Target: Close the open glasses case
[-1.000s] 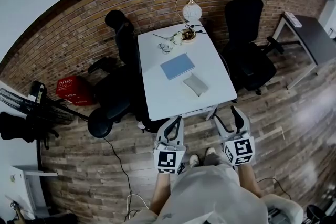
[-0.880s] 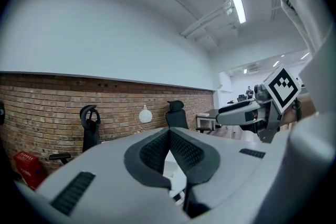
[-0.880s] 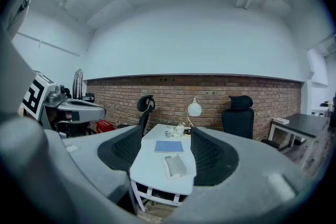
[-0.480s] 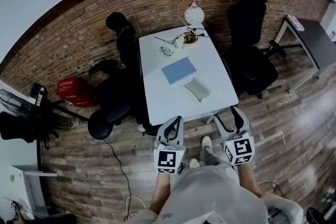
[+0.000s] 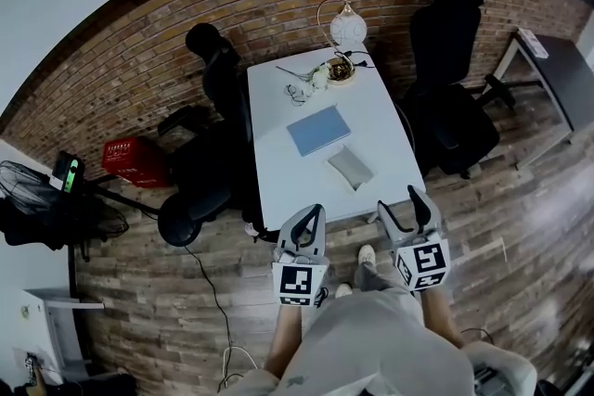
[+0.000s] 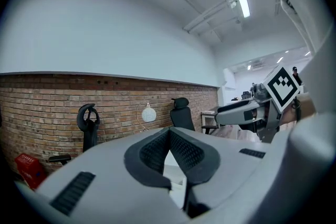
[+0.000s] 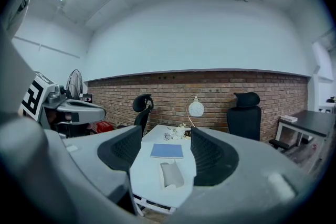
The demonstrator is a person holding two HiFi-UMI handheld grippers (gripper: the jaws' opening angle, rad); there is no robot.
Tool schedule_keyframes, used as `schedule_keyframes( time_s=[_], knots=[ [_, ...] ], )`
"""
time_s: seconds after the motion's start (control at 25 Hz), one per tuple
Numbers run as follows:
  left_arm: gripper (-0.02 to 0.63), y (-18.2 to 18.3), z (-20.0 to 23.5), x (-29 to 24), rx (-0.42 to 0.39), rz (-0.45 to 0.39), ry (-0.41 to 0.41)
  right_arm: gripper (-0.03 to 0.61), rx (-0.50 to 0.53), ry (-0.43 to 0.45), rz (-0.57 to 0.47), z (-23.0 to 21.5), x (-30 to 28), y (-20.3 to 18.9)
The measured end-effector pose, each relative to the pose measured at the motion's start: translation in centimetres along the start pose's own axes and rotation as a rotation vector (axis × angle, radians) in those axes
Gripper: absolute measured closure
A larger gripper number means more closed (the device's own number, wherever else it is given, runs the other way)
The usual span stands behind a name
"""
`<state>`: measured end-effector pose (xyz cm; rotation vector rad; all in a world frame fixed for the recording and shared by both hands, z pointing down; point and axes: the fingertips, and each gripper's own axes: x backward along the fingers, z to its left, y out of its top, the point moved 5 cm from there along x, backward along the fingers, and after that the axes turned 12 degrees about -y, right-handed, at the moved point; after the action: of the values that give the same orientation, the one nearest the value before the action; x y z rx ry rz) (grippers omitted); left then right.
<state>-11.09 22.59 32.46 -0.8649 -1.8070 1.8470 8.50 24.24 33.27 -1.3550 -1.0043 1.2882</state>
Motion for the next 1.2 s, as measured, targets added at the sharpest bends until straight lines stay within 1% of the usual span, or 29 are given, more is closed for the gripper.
schedule_keyframes(
  time_s=[0.16, 0.32, 0.44, 0.6, 0.8, 0.96, 1.2],
  knots=[
    [0.611, 0.9, 1.0, -2.3, -0.036, -0.041, 0.002, 0.284, -0.001, 0.014, -0.002, -1.2, -2.2, 0.4],
    [0.611, 0.7, 1.8, -4.2, -0.006, 0.003, 0.025, 0.285, 0.0, 0.028, -0.003, -2.4, -4.3, 0.7],
    [0.611, 1.1, 2.3, -5.7, -0.022, -0.006, 0.032, 0.285, 0.001, 0.04, -0.001, -3.3, -5.9, 0.9],
    [0.611, 1.2, 3.0, -7.4, -0.002, 0.021, 0.058, 0.285, 0.0, 0.064, 0.002, -4.4, -8.0, 1.3],
    [0.611, 1.7, 3.5, -9.8, -0.004, 0.03, 0.084, 0.284, -0.003, 0.095, 0.001, -6.0, -10.4, 1.5],
    [0.611, 2.3, 3.8, -11.7, -0.023, 0.012, 0.104, 0.285, -0.002, 0.12, -0.004, -7.3, -12.3, 1.9],
    [0.611, 2.6, 4.3, -13.9, -0.007, 0.039, 0.152, 0.285, 0.003, 0.164, -0.016, -9.0, -14.9, 2.6]
  ],
)
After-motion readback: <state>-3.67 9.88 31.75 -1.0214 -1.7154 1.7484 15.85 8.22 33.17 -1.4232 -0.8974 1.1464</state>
